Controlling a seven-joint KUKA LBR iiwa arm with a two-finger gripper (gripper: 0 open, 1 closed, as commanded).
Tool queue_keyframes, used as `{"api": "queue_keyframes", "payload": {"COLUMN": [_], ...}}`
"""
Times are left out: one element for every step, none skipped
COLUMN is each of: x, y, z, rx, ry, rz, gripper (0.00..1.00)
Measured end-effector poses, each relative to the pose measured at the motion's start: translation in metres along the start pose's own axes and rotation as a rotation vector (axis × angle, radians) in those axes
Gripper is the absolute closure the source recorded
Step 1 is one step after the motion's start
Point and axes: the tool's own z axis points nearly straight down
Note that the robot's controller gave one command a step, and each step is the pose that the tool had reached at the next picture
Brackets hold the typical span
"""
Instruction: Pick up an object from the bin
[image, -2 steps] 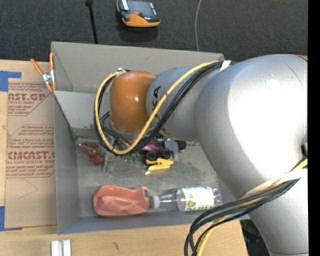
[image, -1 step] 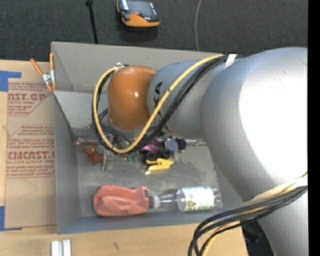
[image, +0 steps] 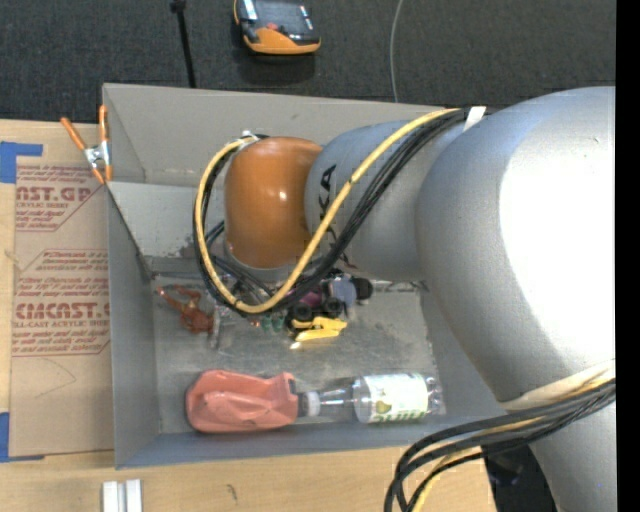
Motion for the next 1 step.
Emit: {"api": "queue_keyframes", "payload": {"x": [-0.0005], "y": [0.0098], "z": [0.0074], "rx": [0.000], "ry": [0.001], "rz": [0.006], "gripper": [1.00]}}
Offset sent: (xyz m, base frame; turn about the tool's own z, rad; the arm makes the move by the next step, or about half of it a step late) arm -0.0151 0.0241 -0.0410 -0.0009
